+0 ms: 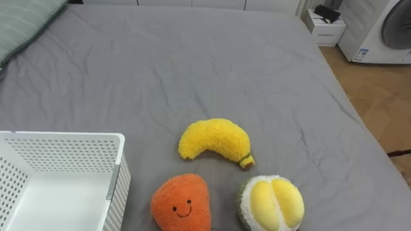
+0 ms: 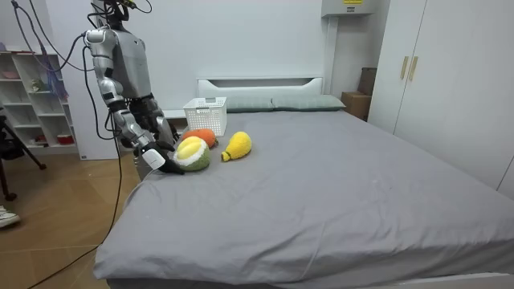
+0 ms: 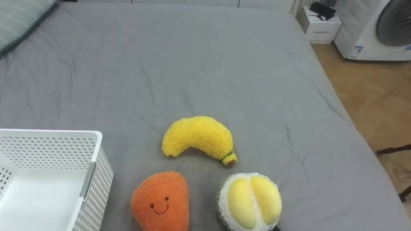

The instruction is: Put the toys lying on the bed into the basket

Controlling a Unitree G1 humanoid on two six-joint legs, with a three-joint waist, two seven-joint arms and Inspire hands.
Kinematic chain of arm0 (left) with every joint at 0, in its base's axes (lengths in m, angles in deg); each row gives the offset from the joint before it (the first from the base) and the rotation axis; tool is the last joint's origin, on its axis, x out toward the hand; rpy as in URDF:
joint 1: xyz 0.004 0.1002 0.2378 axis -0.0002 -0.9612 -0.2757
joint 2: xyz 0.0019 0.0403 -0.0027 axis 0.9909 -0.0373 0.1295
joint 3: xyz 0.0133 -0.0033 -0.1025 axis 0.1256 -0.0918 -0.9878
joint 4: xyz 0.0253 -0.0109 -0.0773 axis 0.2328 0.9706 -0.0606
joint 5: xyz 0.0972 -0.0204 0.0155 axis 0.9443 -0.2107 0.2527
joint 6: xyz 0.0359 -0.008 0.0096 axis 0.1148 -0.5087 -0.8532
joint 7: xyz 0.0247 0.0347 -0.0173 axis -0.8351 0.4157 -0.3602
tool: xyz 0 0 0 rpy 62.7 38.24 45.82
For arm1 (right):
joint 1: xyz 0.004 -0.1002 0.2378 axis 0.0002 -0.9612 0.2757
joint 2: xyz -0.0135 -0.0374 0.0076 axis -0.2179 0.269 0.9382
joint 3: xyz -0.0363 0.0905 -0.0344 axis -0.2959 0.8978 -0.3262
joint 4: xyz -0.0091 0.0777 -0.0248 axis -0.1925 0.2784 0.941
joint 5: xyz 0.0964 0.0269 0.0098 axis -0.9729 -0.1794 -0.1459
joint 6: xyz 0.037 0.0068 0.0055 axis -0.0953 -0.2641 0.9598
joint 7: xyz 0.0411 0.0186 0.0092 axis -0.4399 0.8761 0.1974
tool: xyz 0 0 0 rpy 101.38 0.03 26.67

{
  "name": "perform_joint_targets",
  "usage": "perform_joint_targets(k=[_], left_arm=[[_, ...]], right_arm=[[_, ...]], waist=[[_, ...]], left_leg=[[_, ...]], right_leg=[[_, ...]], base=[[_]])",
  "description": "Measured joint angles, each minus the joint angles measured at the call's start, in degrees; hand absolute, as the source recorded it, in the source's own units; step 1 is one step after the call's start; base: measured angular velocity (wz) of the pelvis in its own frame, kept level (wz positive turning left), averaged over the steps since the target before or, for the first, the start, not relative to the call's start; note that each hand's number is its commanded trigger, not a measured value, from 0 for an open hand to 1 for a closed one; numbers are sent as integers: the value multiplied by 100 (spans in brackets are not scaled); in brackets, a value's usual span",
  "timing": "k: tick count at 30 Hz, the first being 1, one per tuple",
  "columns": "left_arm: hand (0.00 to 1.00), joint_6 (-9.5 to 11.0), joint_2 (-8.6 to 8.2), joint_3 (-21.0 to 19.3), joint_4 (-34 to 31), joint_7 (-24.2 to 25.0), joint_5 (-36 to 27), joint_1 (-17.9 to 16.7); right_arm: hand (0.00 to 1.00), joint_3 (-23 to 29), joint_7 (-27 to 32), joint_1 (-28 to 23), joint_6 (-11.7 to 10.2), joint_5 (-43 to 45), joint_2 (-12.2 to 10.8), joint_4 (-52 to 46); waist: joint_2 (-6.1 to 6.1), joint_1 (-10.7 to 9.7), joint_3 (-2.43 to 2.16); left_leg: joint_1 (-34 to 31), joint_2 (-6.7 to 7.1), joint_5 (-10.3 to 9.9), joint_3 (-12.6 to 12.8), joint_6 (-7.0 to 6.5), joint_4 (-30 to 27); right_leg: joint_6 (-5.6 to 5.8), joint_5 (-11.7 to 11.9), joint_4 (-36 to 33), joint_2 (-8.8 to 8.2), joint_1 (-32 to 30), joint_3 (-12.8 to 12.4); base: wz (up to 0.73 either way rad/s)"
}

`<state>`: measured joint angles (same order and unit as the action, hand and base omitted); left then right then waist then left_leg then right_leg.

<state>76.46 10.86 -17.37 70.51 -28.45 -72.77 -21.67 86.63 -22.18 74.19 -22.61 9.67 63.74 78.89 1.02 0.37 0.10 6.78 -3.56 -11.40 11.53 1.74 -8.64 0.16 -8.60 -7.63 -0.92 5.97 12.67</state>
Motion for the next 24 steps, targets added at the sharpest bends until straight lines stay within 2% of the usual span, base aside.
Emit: perform_joint_targets(k=[15,21,24], left_arm=[[0,1,-9,-6,-59,-161,62,-6],[0,11,-13,5,-45,-161,-232,5],[0,65,-6,-3,1,-133,-222,9]], right_arm=[[0,-8,118,-14,-2,-241,-24,0],[0,103,221,-34,96,-550,-56,0],[0,390,276,-78,124,-682,-105,2]], waist=[[3,2,-1],[20,-12,-2],[43,-35,-10]], left_leg=[[-15,-1,0,1,0,-6],[-5,0,0,4,0,-2],[6,10,4,-35,-6,-7]], right_leg=[[2,-2,2,5,-26,-31],[4,-3,1,3,-15,-24],[8,-6,6,-8,9,32]], base=[[0],[0],[6]])
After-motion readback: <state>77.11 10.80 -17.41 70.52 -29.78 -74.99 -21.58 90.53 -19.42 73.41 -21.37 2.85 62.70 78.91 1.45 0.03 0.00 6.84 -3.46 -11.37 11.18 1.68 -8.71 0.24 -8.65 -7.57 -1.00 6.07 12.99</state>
